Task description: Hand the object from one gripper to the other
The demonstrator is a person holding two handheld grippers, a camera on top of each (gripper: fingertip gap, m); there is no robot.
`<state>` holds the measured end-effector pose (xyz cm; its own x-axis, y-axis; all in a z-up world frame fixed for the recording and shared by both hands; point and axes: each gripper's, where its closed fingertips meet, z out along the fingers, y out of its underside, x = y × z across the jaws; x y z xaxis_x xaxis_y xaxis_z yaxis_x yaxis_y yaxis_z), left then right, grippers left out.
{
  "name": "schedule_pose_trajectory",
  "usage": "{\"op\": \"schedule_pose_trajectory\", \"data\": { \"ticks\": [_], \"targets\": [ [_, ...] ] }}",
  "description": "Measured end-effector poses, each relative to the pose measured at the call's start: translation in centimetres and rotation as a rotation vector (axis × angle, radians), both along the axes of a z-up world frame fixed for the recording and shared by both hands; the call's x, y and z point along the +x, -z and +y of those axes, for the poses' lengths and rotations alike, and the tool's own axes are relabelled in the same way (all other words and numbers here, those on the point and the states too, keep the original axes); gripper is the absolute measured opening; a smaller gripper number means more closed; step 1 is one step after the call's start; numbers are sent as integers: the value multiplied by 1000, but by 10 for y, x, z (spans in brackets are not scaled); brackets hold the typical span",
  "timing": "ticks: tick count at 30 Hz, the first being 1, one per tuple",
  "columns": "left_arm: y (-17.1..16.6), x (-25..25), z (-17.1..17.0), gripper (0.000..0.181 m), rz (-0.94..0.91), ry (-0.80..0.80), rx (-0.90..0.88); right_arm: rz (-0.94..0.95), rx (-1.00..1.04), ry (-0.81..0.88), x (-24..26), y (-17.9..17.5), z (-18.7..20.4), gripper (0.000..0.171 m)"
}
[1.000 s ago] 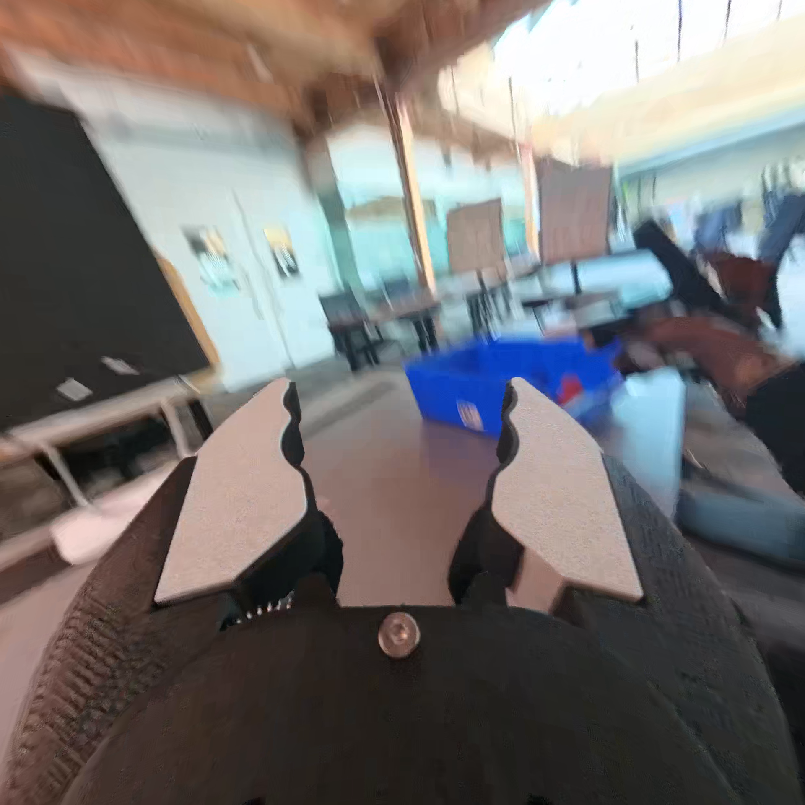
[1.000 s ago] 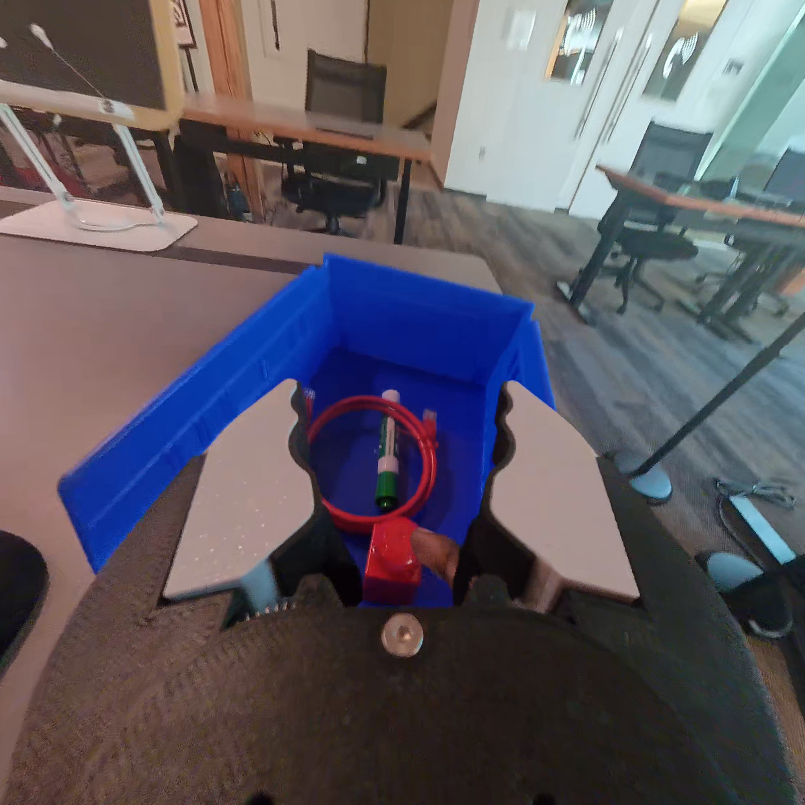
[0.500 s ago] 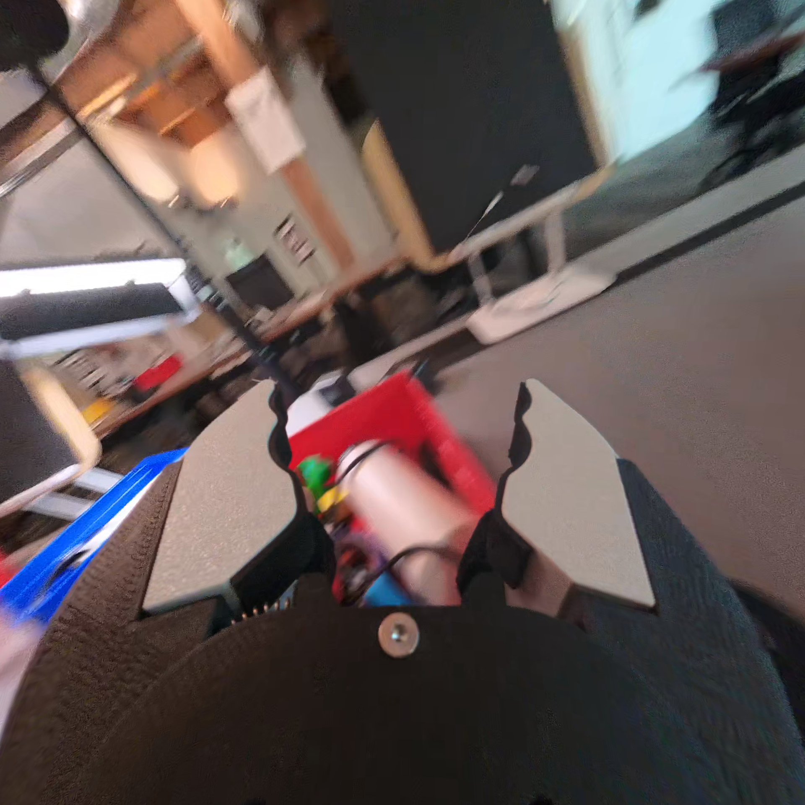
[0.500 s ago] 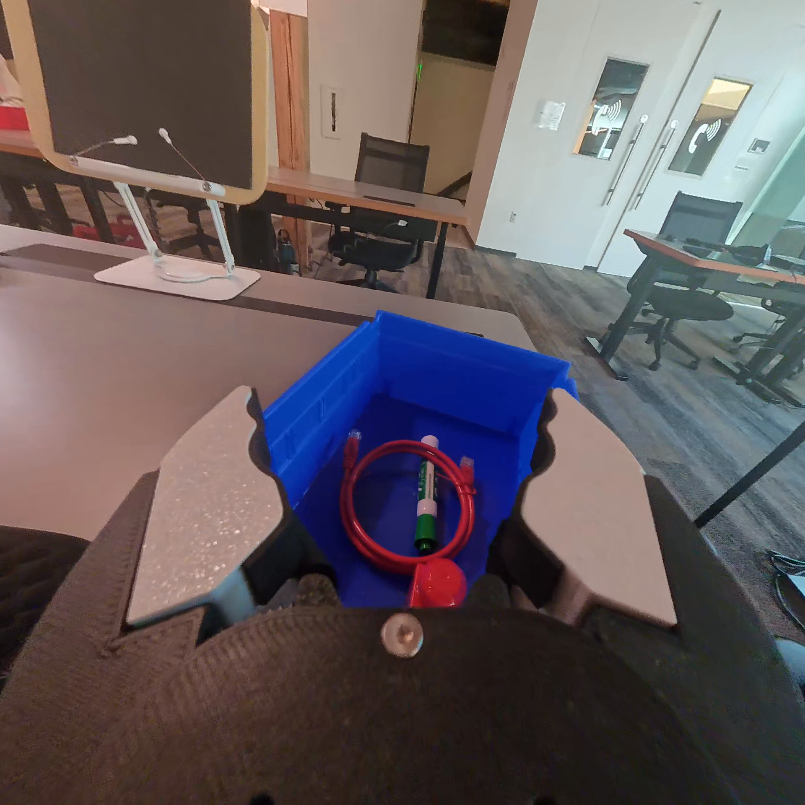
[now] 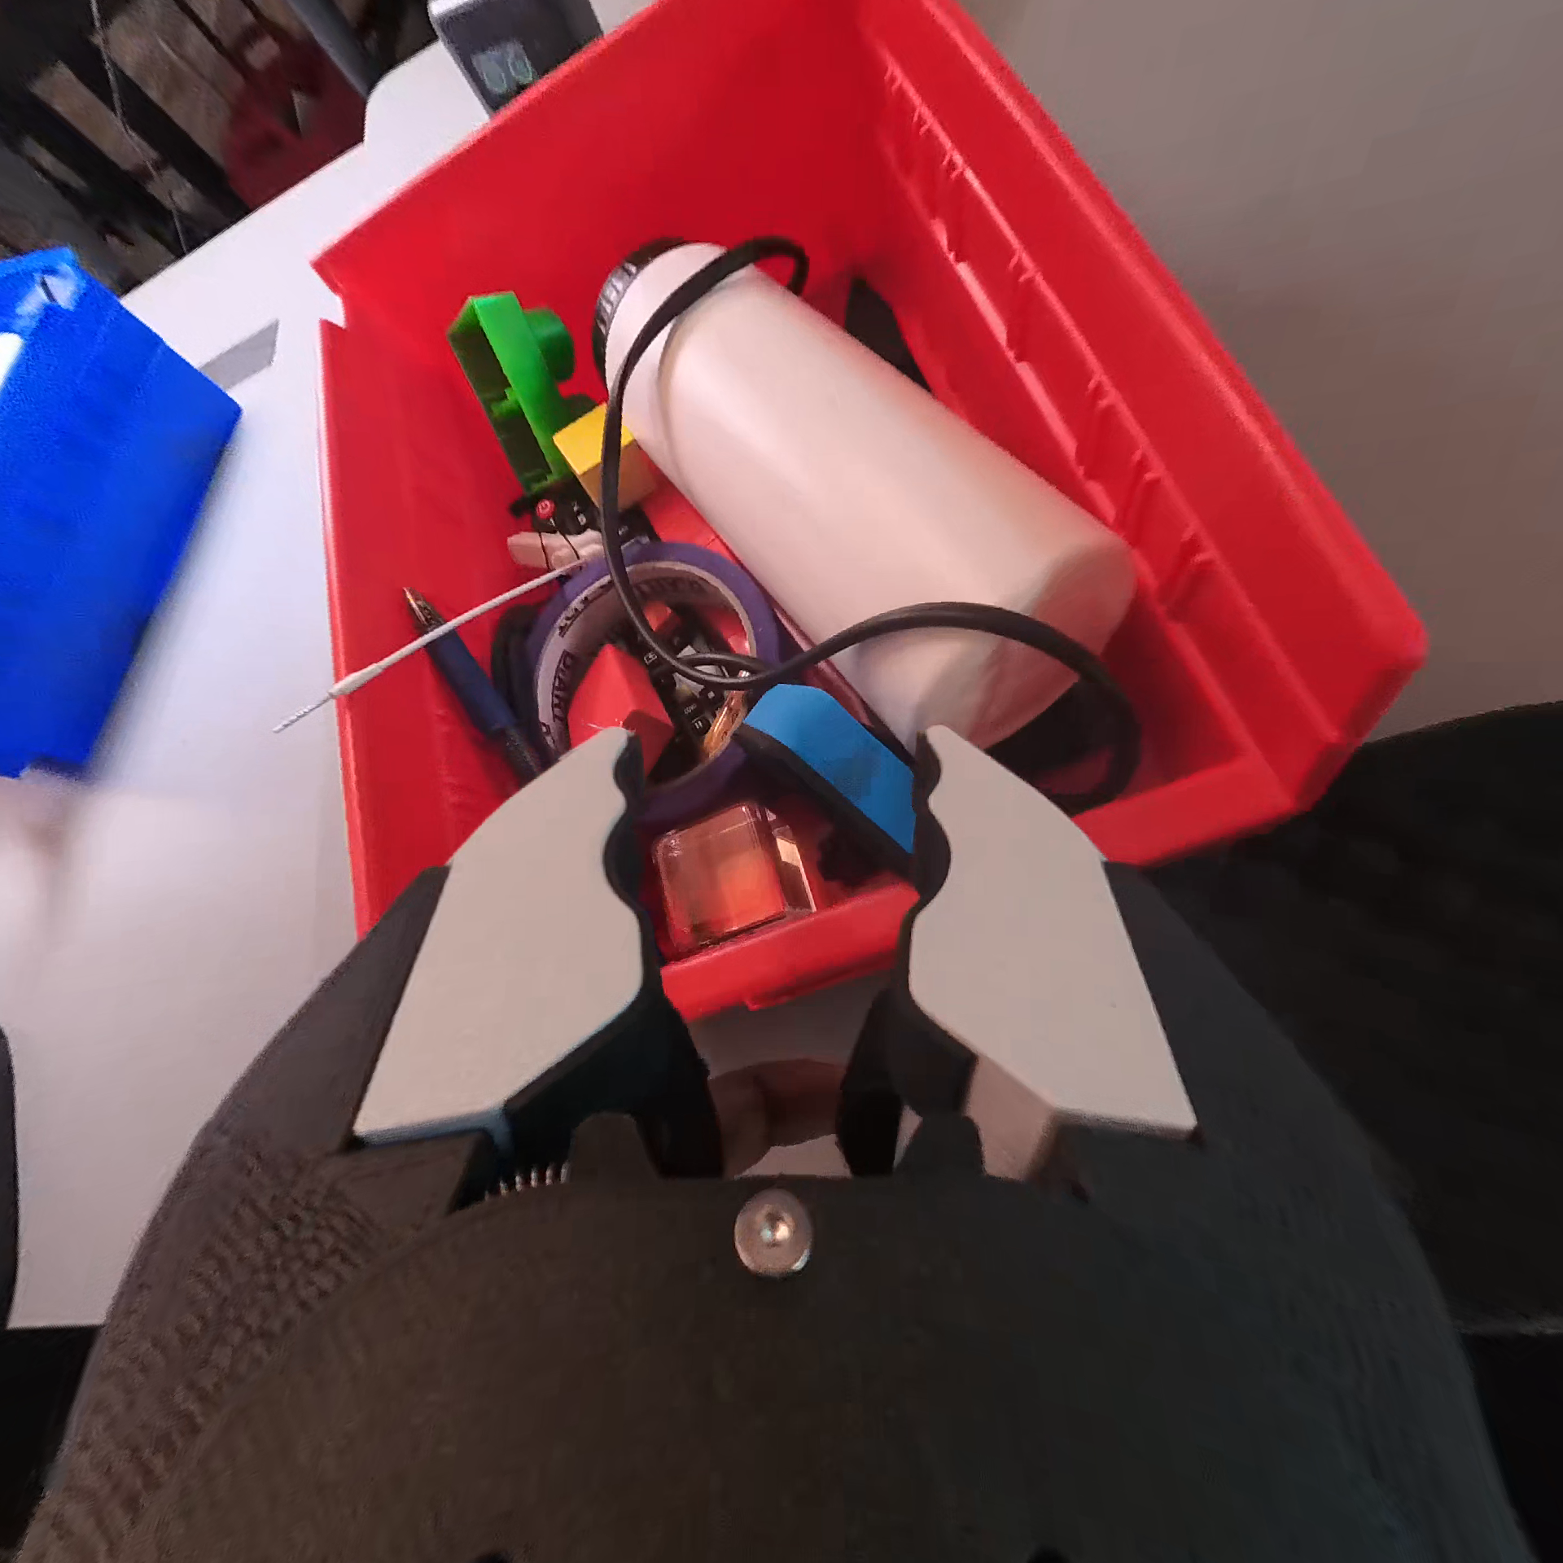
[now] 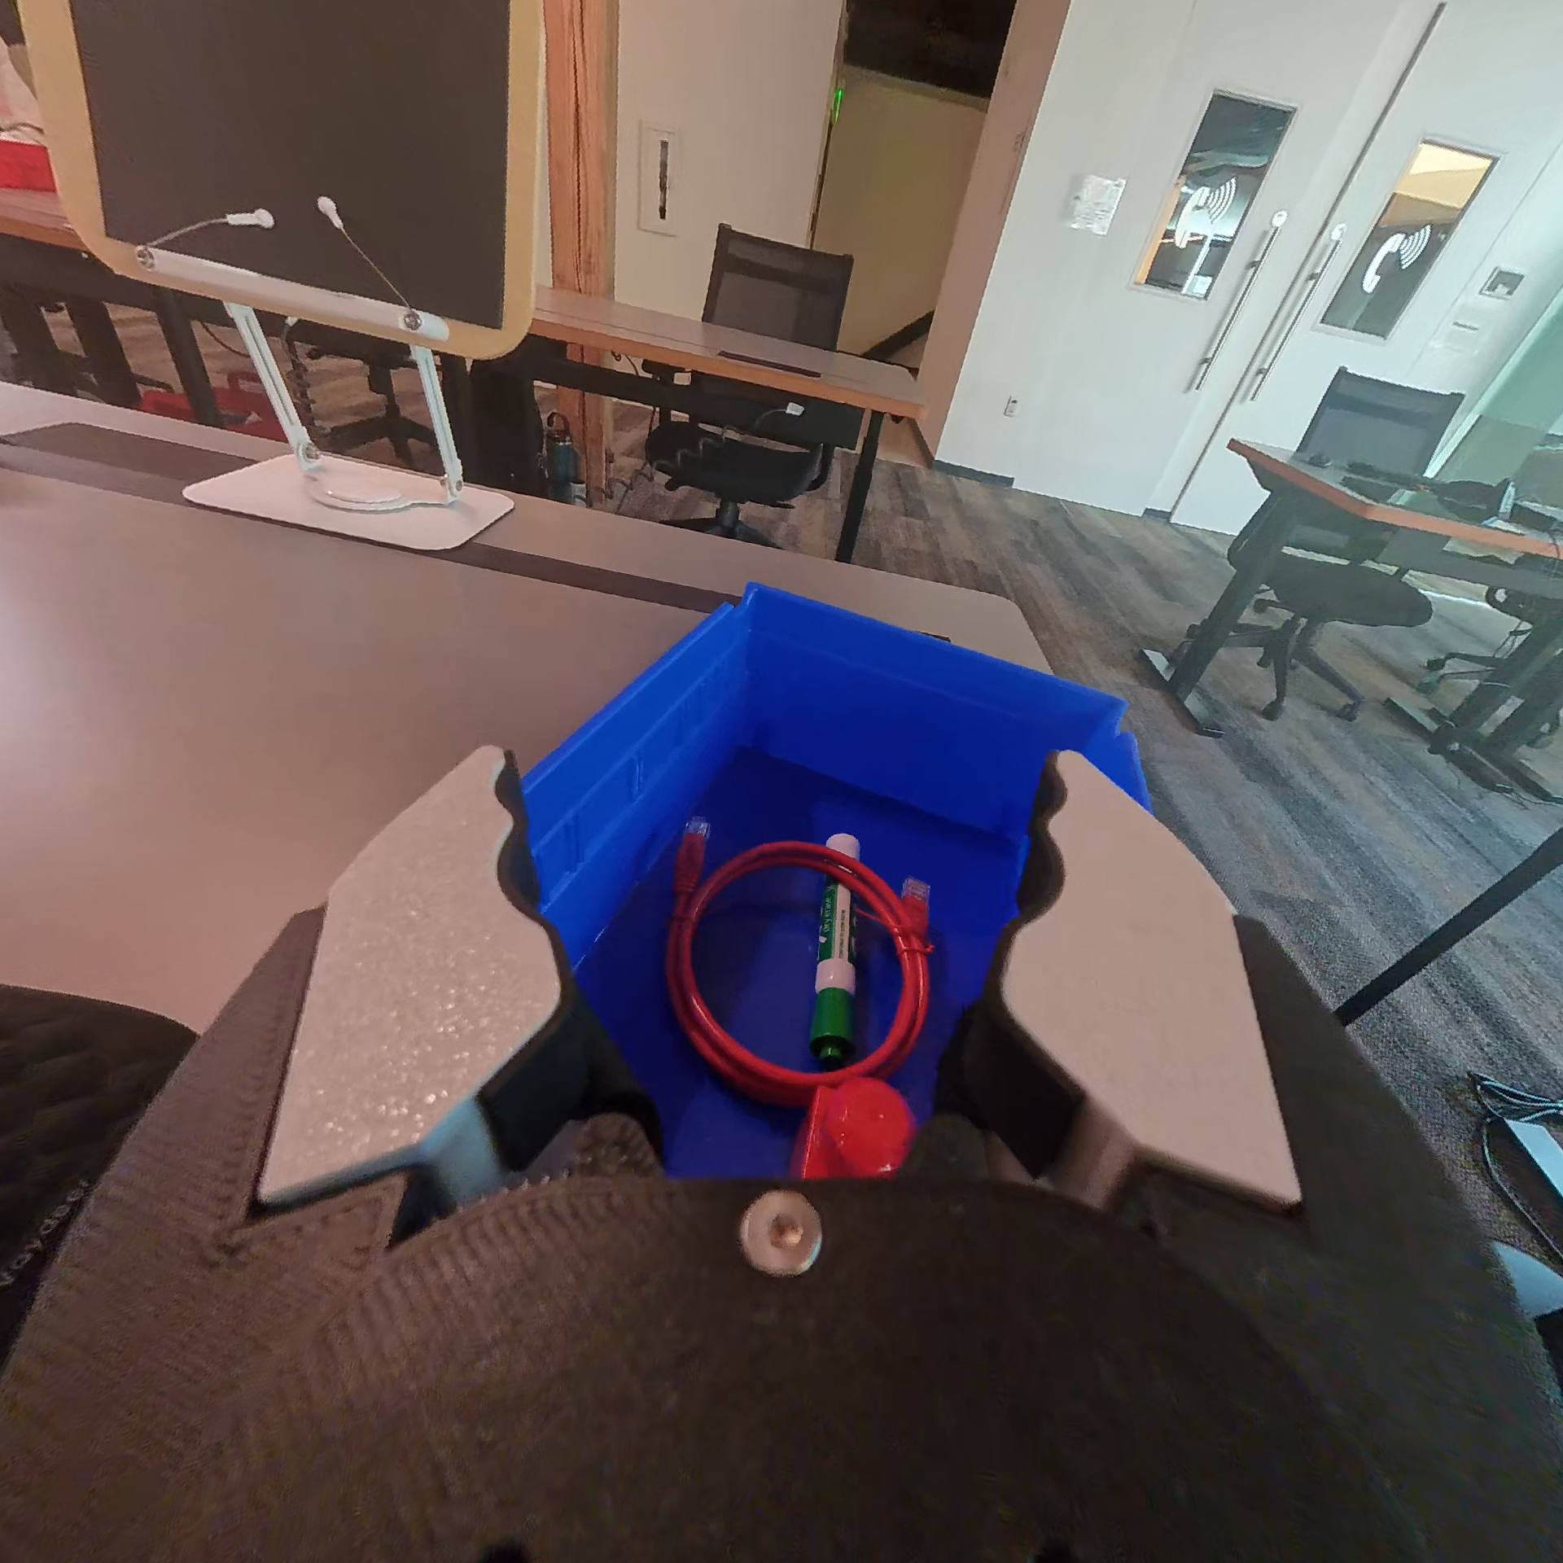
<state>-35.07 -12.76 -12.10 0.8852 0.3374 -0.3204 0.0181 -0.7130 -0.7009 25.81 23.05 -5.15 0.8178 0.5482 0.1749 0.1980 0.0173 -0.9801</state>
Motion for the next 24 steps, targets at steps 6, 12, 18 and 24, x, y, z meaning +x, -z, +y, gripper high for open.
{"op": "schedule_pose_trajectory", "data": {
  "ticks": [6,12,18,24],
  "targets": [
    [21,0,5,51,-135,-6,-28,4,-1,4,2,0,1,111],
    [23,5,4,38,-182,26,-34,-40,-1,7,1,5,1,108],
    [-16,7,7,35,-86,72,148,-38,26,-10,-5,-1,-4,107],
    [-123,59,25,34,131,381,715,113,126,-162,-29,-36,-33,99]
  ]
}}
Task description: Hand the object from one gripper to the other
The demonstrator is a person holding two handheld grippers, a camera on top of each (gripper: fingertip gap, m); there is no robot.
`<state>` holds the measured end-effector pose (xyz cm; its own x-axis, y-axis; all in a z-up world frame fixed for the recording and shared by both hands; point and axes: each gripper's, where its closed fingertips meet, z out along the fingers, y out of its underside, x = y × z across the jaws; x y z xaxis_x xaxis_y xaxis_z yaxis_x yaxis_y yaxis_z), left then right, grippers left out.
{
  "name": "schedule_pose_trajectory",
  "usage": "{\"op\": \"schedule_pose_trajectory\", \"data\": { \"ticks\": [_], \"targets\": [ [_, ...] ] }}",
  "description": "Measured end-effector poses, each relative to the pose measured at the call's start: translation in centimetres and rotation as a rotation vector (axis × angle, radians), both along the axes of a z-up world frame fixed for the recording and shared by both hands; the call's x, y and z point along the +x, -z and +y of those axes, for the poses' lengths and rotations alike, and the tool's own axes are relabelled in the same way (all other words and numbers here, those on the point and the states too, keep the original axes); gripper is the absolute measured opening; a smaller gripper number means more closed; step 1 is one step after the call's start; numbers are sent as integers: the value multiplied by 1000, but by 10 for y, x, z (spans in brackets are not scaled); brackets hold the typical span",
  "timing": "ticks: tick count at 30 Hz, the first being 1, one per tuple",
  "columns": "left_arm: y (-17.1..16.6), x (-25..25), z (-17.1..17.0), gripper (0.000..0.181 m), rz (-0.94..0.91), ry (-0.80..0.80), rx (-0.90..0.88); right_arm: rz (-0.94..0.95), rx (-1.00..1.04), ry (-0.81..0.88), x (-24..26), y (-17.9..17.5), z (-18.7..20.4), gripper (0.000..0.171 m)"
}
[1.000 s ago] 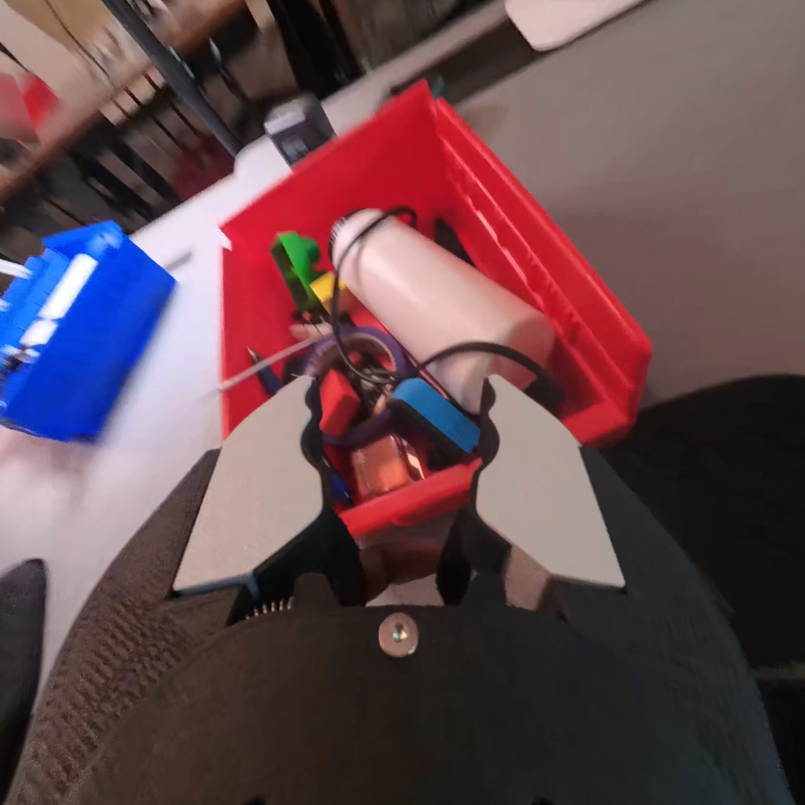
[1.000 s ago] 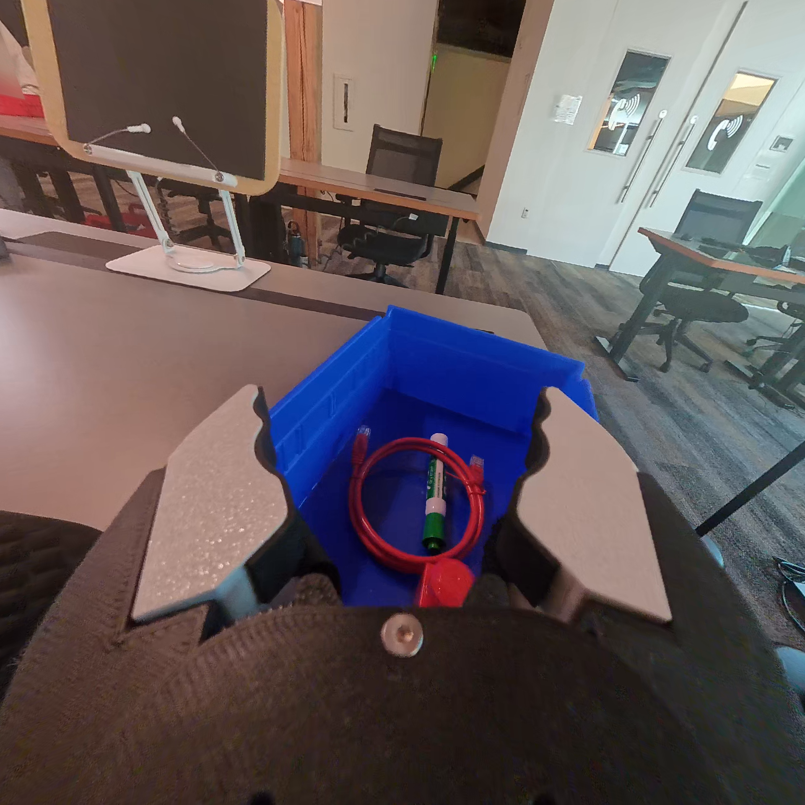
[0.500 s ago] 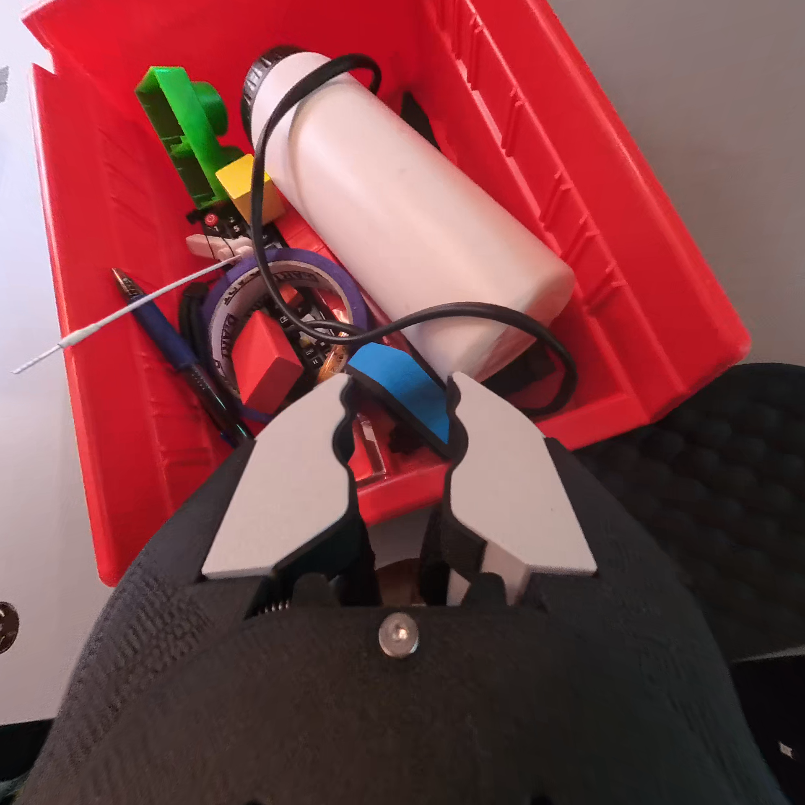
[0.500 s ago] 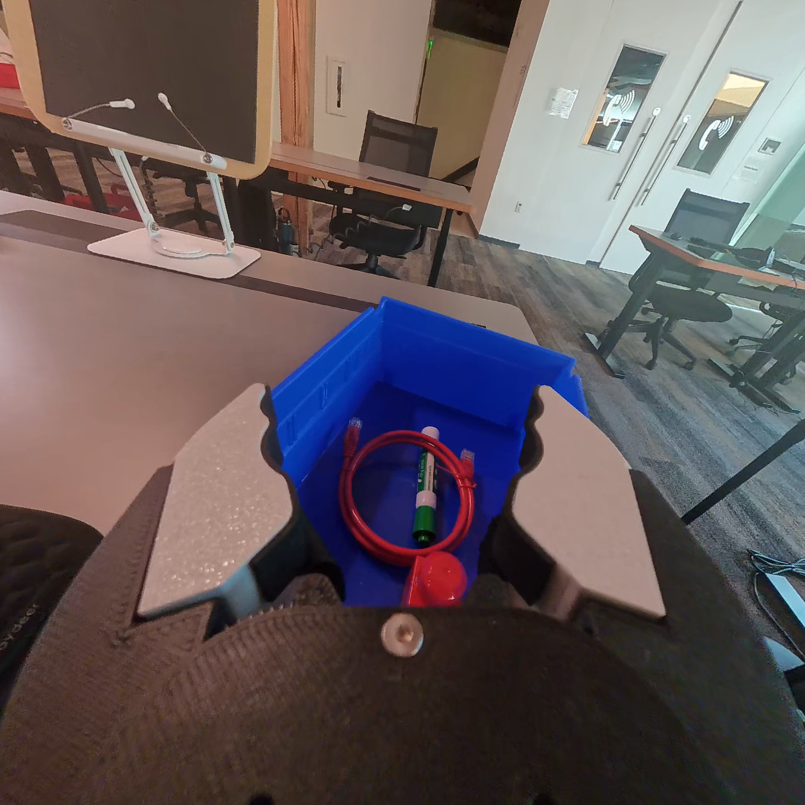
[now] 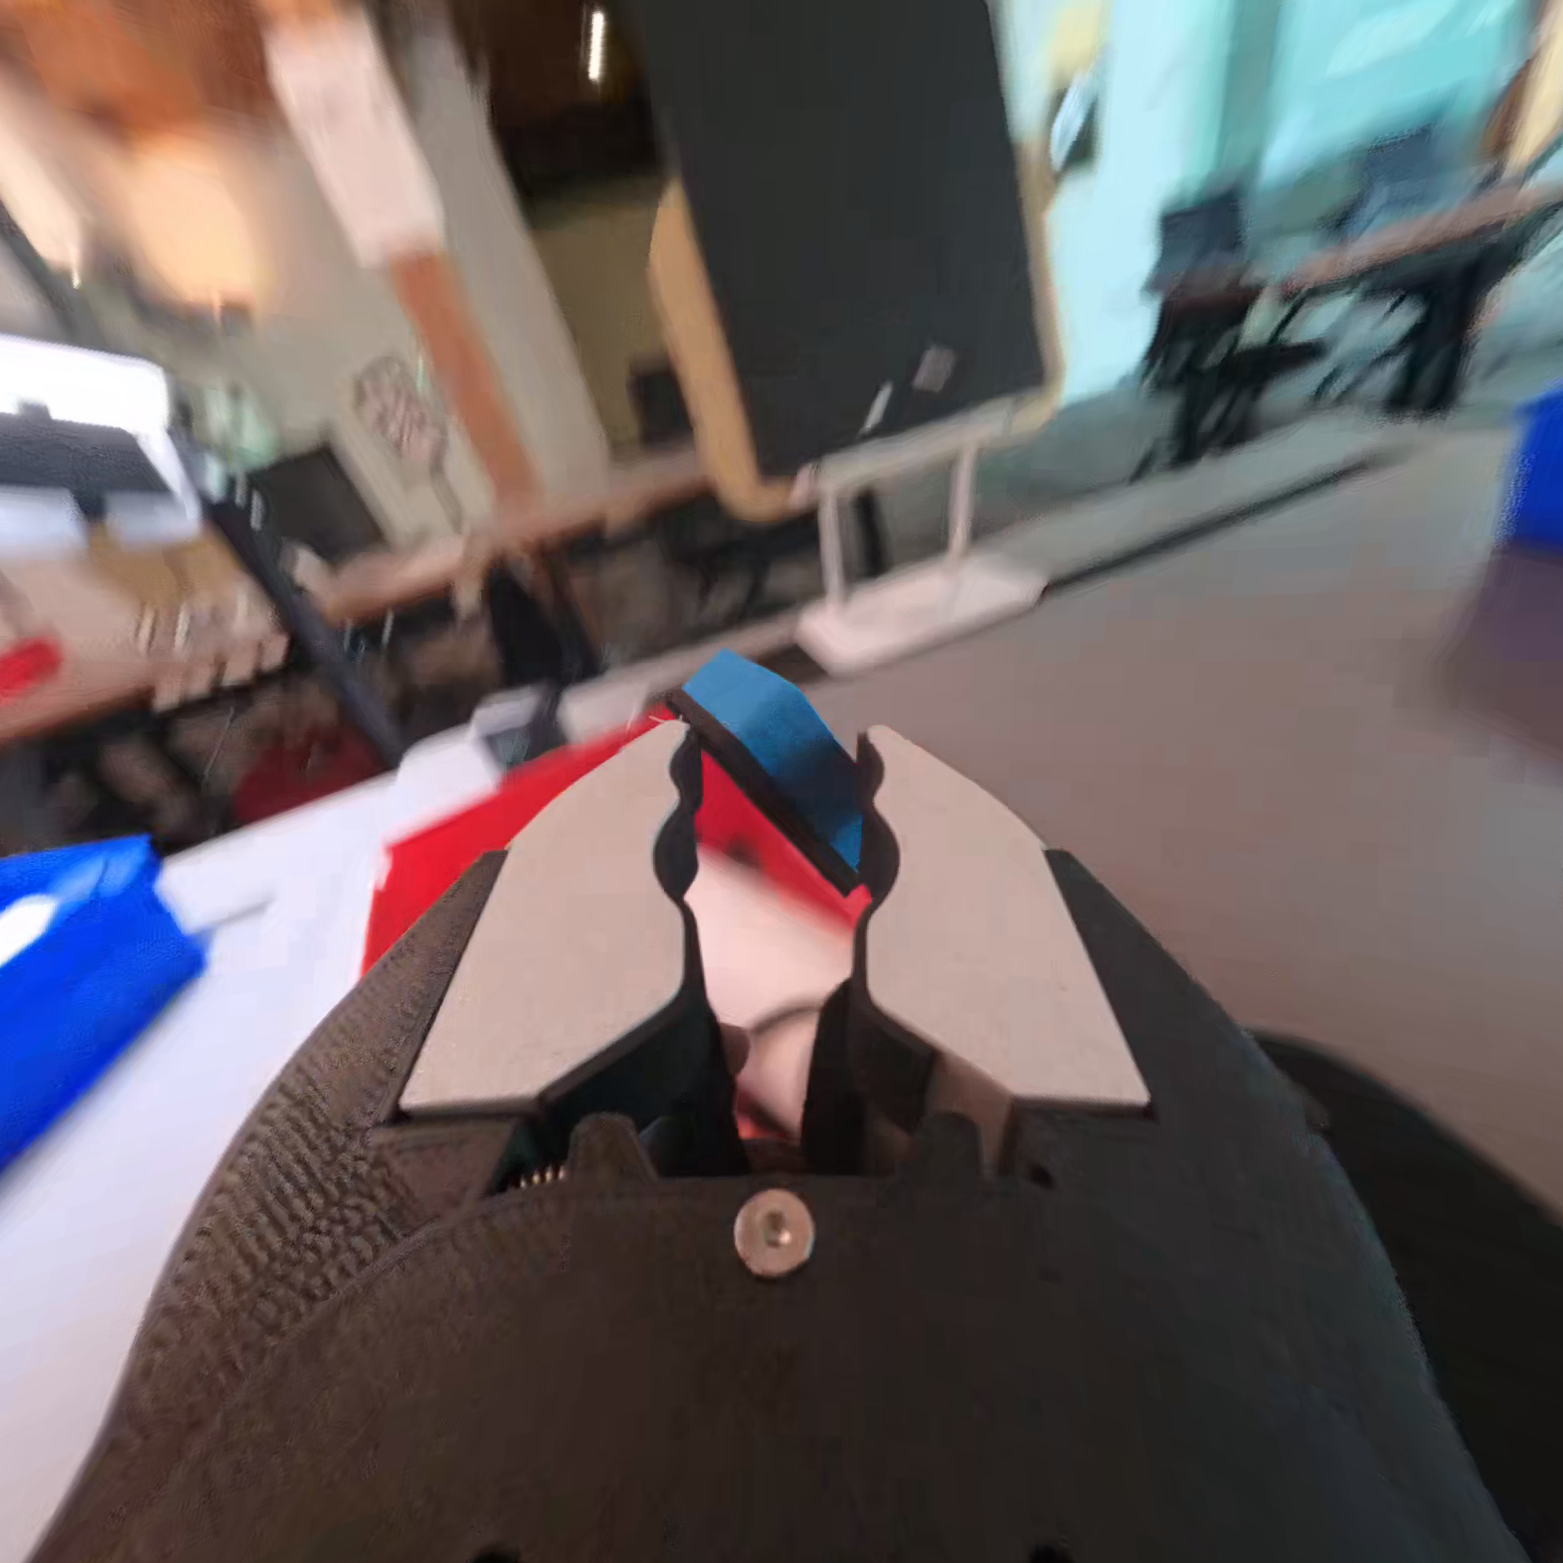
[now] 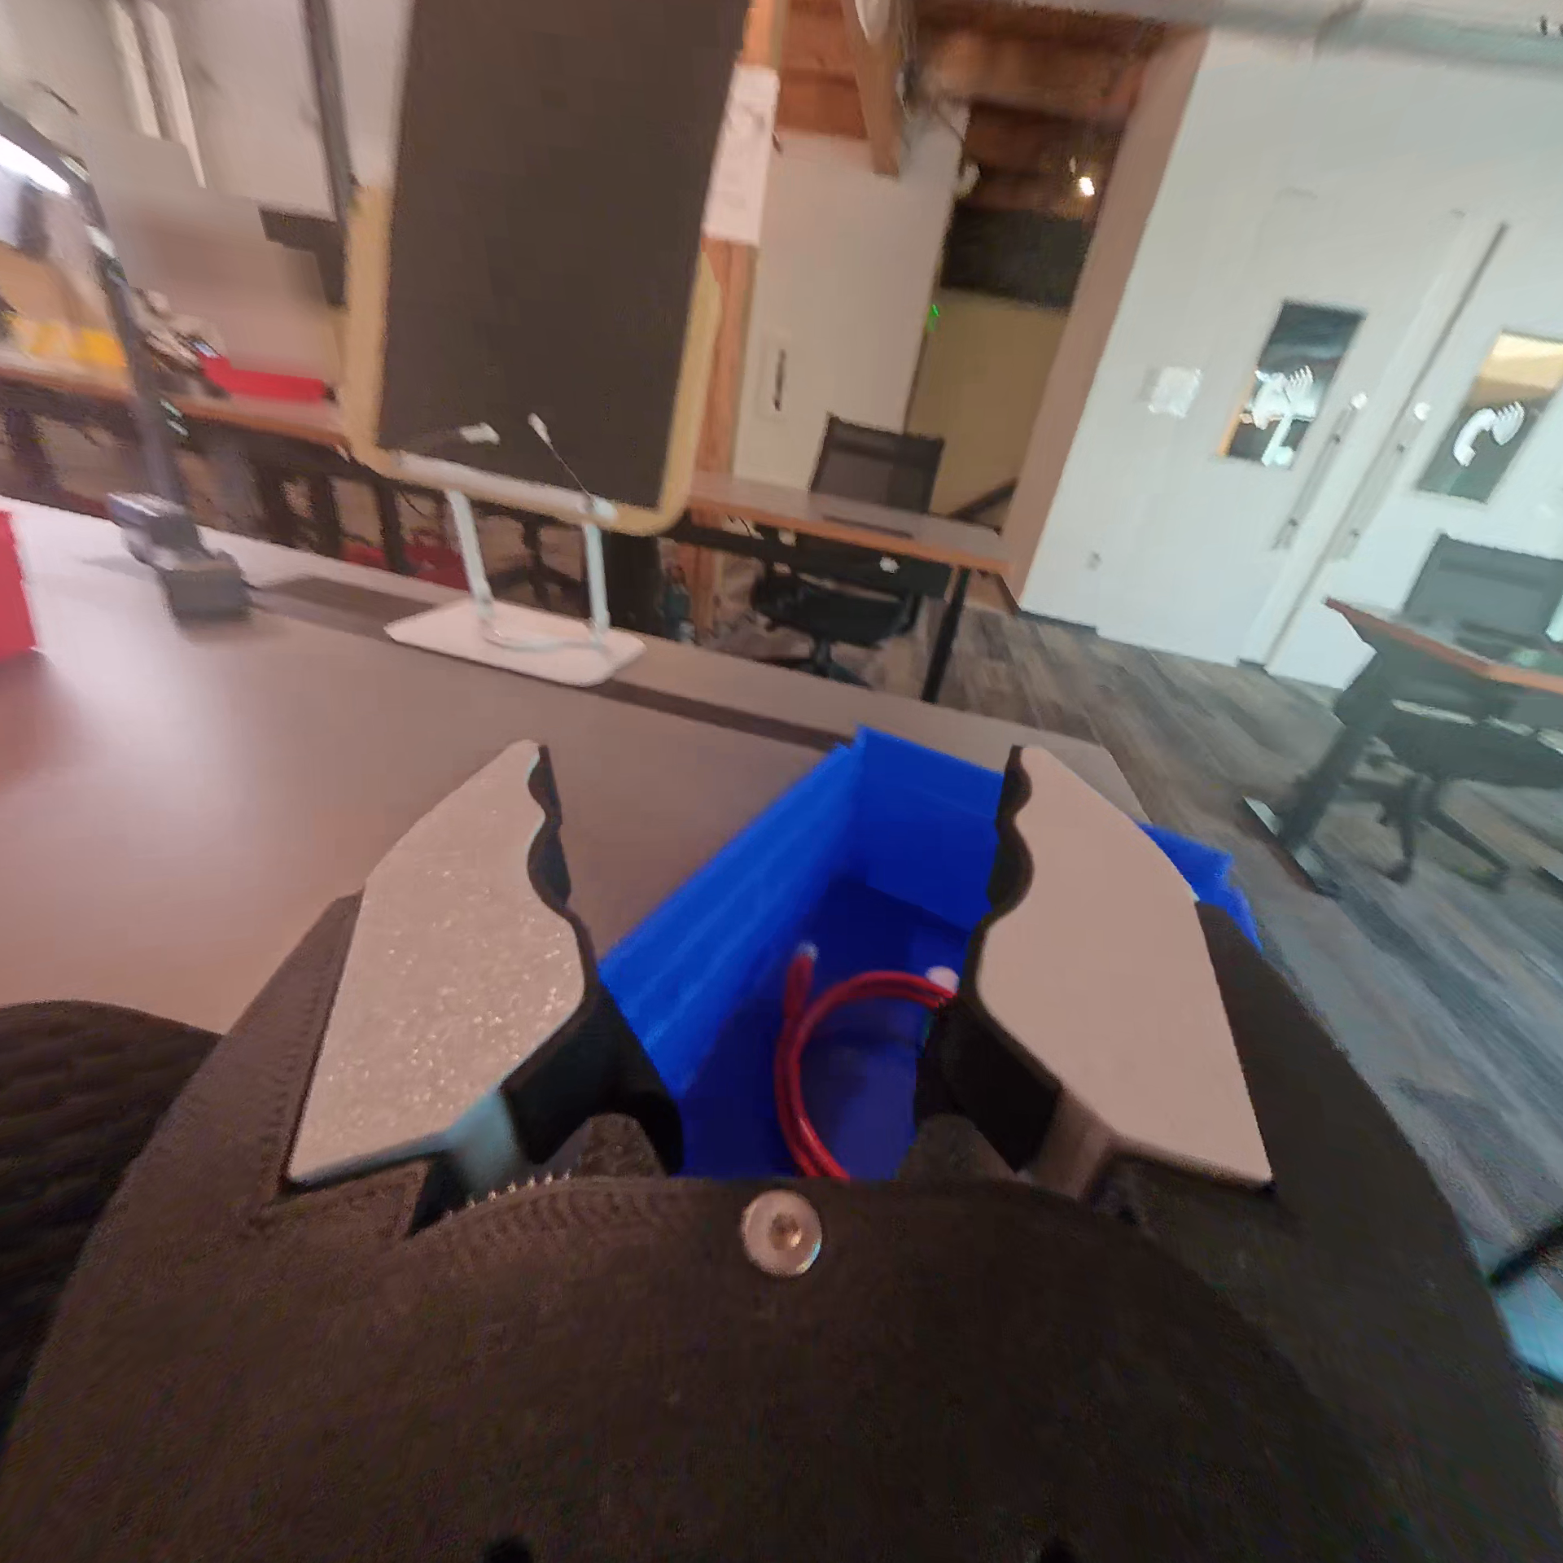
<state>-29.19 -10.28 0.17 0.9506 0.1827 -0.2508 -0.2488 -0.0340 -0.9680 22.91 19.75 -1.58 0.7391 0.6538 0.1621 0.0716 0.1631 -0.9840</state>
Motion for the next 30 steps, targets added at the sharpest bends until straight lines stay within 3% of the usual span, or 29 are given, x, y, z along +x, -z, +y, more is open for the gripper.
{"op": "schedule_pose_trajectory", "data": {
  "ticks": [2,6,9,11,15,19,23,26,27,30],
  "targets": [
    [-32,38,-2,34,3,193,200,54,38,-64,-10,-14,-15,96],
    [-79,120,-19,34,-193,668,469,177,97,-222,-33,-43,-55,84],
    [-95,169,-30,34,-307,954,584,309,86,-400,-57,-61,-93,72],
    [-95,194,-27,34,-355,1060,600,400,33,-555,-75,-69,-123,60],
    [-71,242,1,34,-353,1143,524,425,-204,-919,-126,-57,-191,49],
    [-32,282,31,34,-315,1185,418,310,-417,-1178,-177,-14,-243,60],
    [3,303,50,34,-325,1215,342,354,-528,-1233,-204,17,-243,55],
    [22,309,59,34,-320,1224,302,441,-625,-1308,-205,24,-237,34],
    [27,310,61,35,-313,1227,290,462,-625,-1334,-204,24,-236,25],
    [40,309,74,31,-345,1200,259,456,-515,-1310,-202,32,-224,23]
  ]
}}
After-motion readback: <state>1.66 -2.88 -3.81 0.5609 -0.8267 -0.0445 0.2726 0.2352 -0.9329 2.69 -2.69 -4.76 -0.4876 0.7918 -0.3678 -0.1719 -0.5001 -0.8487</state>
